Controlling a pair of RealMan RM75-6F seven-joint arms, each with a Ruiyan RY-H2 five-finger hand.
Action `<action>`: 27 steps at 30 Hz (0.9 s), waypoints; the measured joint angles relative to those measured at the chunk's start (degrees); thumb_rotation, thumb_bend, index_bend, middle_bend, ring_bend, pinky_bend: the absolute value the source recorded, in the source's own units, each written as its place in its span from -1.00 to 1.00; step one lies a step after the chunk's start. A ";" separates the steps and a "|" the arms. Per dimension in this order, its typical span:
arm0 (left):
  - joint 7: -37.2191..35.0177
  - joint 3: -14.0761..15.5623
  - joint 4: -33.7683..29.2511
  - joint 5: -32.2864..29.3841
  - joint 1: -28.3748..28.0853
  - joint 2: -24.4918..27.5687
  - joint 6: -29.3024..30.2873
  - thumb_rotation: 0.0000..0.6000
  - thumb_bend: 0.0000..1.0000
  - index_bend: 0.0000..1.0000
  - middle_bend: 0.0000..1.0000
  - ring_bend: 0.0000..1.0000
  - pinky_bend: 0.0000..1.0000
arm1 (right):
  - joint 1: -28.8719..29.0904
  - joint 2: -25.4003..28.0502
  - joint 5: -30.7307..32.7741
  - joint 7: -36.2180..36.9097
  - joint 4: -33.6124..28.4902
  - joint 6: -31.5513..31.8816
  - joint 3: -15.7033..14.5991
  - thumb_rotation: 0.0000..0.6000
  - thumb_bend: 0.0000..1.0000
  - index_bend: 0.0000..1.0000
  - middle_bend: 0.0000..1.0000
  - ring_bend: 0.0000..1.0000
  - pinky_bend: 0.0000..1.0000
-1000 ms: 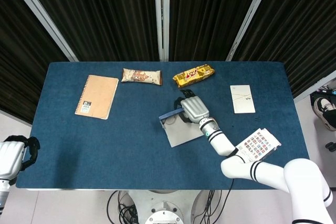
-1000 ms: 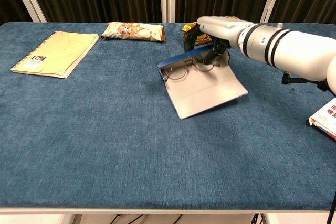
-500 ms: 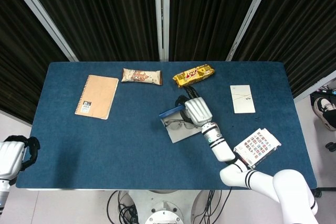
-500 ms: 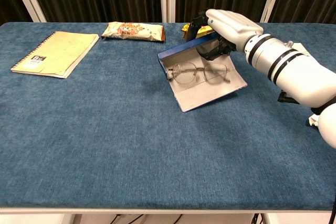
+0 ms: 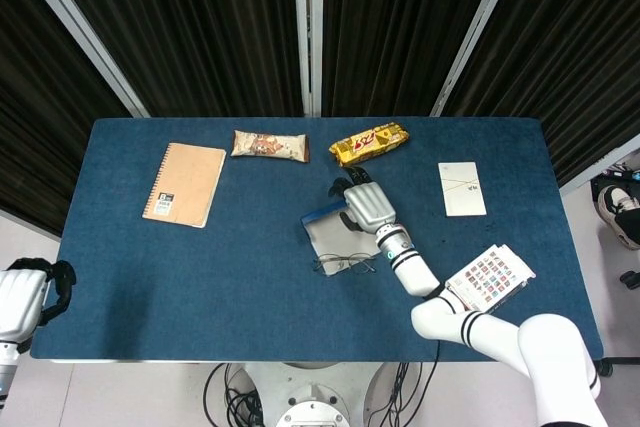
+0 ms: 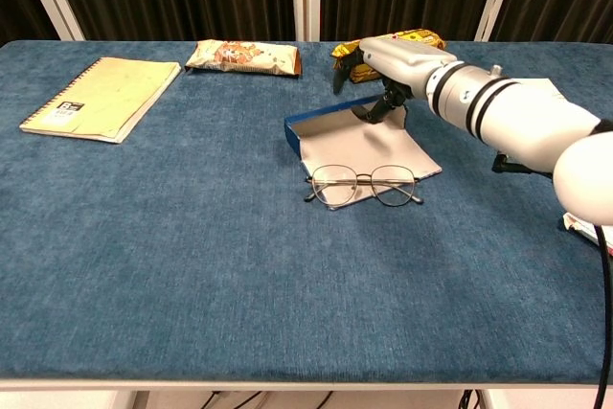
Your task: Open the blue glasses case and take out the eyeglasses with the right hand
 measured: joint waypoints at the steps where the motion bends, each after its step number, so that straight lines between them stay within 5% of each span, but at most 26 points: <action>1: -0.02 0.00 0.01 0.00 -0.01 0.00 -0.02 1.00 0.16 0.31 0.31 -0.09 -0.23 | 0.02 0.58 0.38 -0.47 -1.12 -0.14 0.22 1.00 -0.35 -0.95 -0.75 -1.00 -1.00; 5: -0.07 0.01 0.02 0.04 -0.01 0.01 -0.01 1.00 0.16 0.31 0.31 -0.09 -0.23 | -0.77 3.65 0.95 -1.54 -7.49 0.54 0.63 1.00 -0.35 -0.94 -0.71 -1.00 -1.00; 9: 0.01 0.02 -0.03 0.04 -0.01 0.02 0.00 1.00 0.16 0.31 0.31 -0.09 -0.23 | -2.96 7.13 -0.70 -1.49 -14.68 2.92 -0.50 1.00 -0.35 -0.69 -0.56 -0.96 -0.88; 15: 0.41 0.03 -0.14 0.04 0.02 -0.02 0.06 1.00 0.16 0.31 0.31 -0.09 -0.23 | -7.47 12.87 -4.25 -1.36 -23.56 5.17 -6.06 1.00 -0.35 -0.38 -0.47 -0.82 -0.72; 27: 0.41 0.00 -0.18 -0.08 0.05 -0.03 0.07 1.00 0.16 0.31 0.31 -0.09 -0.23 | -8.15 11.11 -2.99 -4.13 -22.29 1.36 -8.62 1.00 -0.28 -0.10 -0.47 -0.82 -0.73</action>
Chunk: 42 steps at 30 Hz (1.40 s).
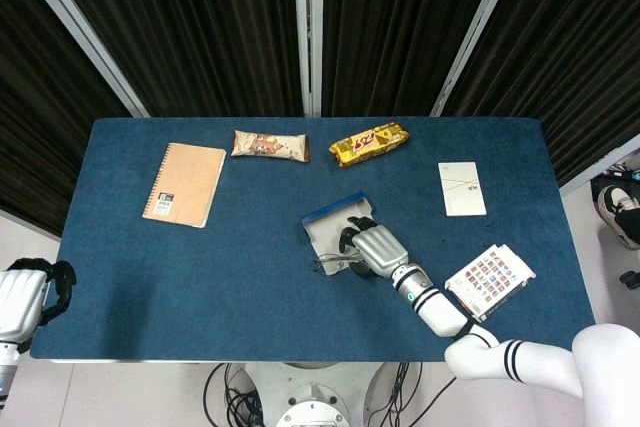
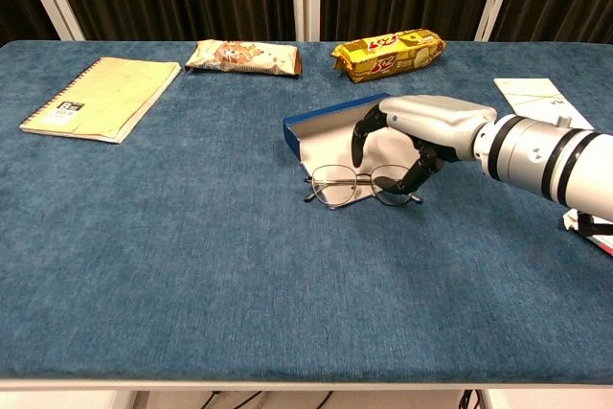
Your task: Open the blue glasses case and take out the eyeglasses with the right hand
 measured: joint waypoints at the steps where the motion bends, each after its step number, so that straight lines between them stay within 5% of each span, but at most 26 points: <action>1: -0.03 0.00 0.01 0.00 -0.01 0.00 -0.02 1.00 0.16 0.31 0.31 -0.09 -0.23 | 0.06 -0.11 0.14 -0.09 0.11 -0.18 0.03 1.00 -0.27 -0.08 -0.47 -0.82 -0.73; 14: -0.34 0.04 0.08 0.12 -0.01 0.04 -0.01 1.00 0.16 0.31 0.31 -0.09 -0.23 | 0.55 -1.32 0.92 -0.46 0.97 -1.51 0.67 1.00 -0.25 0.05 -0.45 -0.82 -0.80; 26: -0.72 0.09 0.17 0.26 0.00 0.12 0.00 1.00 0.16 0.31 0.31 -0.09 -0.23 | -0.72 -1.16 -2.74 0.28 -0.50 1.73 -0.16 1.00 -0.14 0.40 -0.31 -0.82 -0.81; 33: -0.37 0.09 0.10 0.24 -0.03 0.07 -0.03 1.00 0.16 0.31 0.31 -0.09 -0.23 | -1.55 1.52 -10.16 2.68 -4.58 5.85 -1.22 1.00 -0.15 0.41 -0.30 -0.82 -0.96; 39: -0.16 0.07 0.05 0.15 0.03 0.02 0.05 1.00 0.16 0.31 0.31 -0.09 -0.23 | 2.97 1.96 -15.31 4.82 -5.63 1.79 -1.49 1.00 -0.27 0.38 -0.35 -0.84 -1.00; 42: -0.38 0.07 0.13 0.17 0.05 0.04 0.11 1.00 0.16 0.31 0.31 -0.09 -0.23 | 6.06 0.00 -16.52 4.62 -4.53 -1.11 -1.25 1.00 -0.27 0.13 -0.44 -0.92 -1.00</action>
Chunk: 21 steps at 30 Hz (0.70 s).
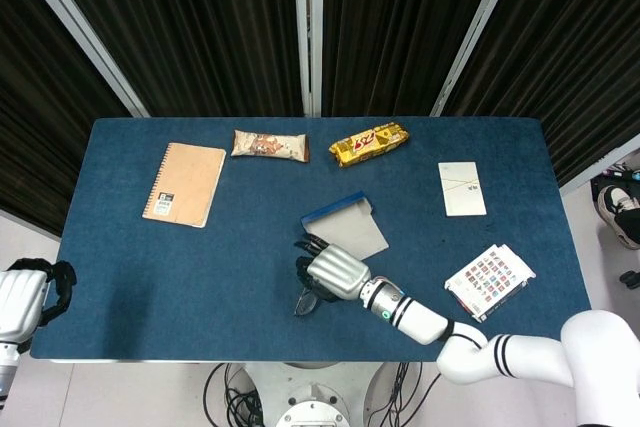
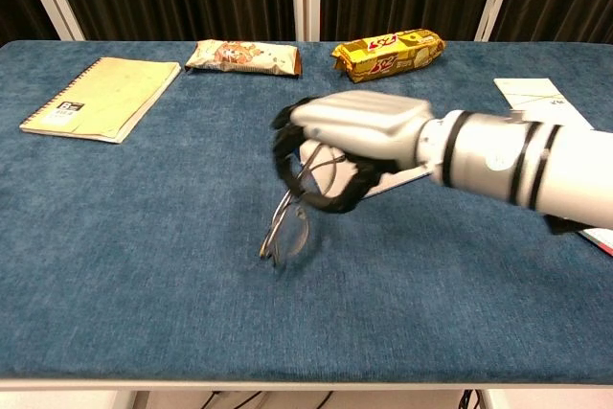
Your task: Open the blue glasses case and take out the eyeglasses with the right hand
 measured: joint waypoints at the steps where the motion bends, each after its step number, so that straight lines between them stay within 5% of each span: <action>1: -0.10 0.00 0.03 0.00 0.00 0.01 -0.01 1.00 0.16 0.31 0.31 -0.09 -0.23 | 0.67 -0.66 -0.14 -0.38 0.48 -0.69 0.06 1.00 -0.27 0.00 -0.48 -0.95 -1.00; 3: -0.30 -0.01 0.12 -0.01 -0.07 0.04 -0.15 1.00 0.16 0.31 0.31 -0.09 -0.23 | 1.57 -1.86 -0.06 -2.06 1.33 -1.95 0.21 1.00 -0.27 -0.41 -0.62 -1.00 -1.00; 6: -0.45 -0.02 0.19 0.05 -0.07 0.04 -0.10 1.00 0.16 0.31 0.31 -0.09 -0.23 | 2.27 -2.95 1.09 -5.20 1.69 -3.36 0.46 1.00 -0.27 -0.75 -0.75 -1.00 -1.00; 13: -0.34 0.02 0.25 0.15 -0.06 -0.02 -0.06 1.00 0.16 0.31 0.31 -0.09 -0.23 | -0.36 1.18 3.89 -8.90 -2.86 0.78 1.02 1.00 -0.27 -0.85 -0.82 -1.00 -1.00; 21: 0.20 0.03 0.09 0.13 -0.03 -0.06 0.02 1.00 0.16 0.31 0.31 -0.09 -0.23 | -10.79 14.73 4.40 -10.33 -12.95 14.69 -0.87 1.00 -0.38 -0.88 -0.80 -1.00 -1.00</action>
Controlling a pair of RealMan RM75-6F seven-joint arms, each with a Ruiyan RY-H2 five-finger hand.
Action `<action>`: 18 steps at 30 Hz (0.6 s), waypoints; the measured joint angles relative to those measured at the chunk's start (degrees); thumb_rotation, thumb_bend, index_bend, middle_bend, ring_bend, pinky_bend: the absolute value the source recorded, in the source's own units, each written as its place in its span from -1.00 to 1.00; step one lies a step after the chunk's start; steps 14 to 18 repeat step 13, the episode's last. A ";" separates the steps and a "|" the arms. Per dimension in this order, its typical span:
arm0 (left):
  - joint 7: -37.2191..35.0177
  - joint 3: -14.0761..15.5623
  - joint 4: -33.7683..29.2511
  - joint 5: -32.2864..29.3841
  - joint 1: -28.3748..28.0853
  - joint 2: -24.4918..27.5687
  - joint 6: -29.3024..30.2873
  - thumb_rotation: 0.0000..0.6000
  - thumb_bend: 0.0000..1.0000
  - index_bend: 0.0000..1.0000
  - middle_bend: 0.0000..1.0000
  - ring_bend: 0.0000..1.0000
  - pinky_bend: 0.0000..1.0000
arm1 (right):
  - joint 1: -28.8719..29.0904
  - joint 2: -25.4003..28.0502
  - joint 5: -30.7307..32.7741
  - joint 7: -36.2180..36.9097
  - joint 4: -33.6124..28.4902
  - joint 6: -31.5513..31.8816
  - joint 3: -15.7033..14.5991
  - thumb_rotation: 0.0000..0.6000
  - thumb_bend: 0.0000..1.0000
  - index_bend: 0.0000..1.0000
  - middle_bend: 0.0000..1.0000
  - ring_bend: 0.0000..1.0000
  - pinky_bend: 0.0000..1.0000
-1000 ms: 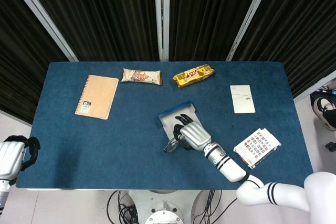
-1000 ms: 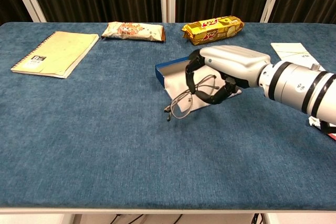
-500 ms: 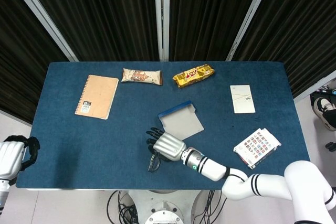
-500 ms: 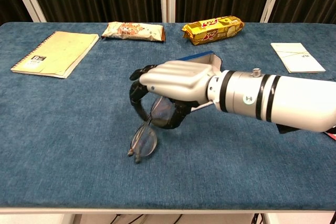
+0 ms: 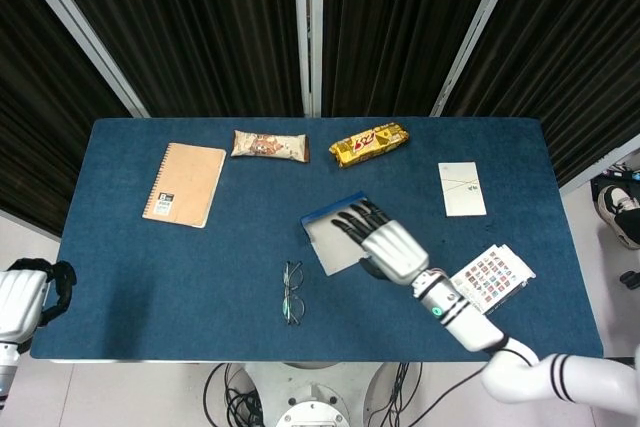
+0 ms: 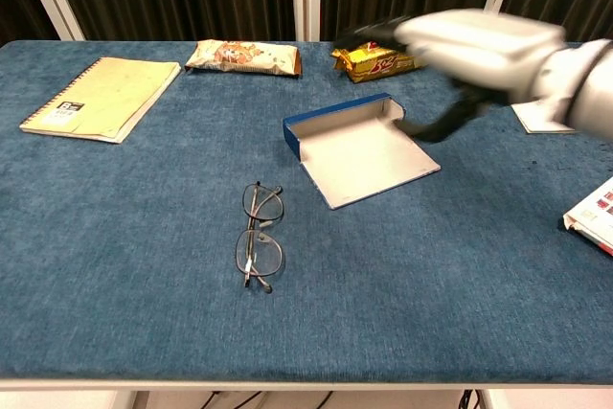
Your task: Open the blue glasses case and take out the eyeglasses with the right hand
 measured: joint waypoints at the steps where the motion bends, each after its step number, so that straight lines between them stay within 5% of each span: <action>1: 0.09 0.00 -0.02 -0.01 0.00 -0.01 0.01 1.00 0.16 0.31 0.31 -0.09 -0.23 | -1.53 1.51 -0.05 -0.11 -0.99 1.85 -0.48 1.00 -0.42 -0.90 -0.81 -1.00 -1.00; 12: 0.82 0.00 -0.21 -0.03 0.12 -0.11 0.24 1.00 0.16 0.31 0.31 -0.09 -0.23 | -21.65 14.51 -2.42 3.71 -8.09 24.16 -7.43 1.00 -0.48 -0.94 -0.83 -1.00 -1.00; 18: 0.89 -0.01 -0.21 -0.03 0.12 -0.13 0.25 1.00 0.16 0.31 0.31 -0.09 -0.23 | -23.01 15.12 -2.80 4.54 -8.22 25.39 -7.94 1.00 -0.47 -0.94 -0.83 -1.00 -1.00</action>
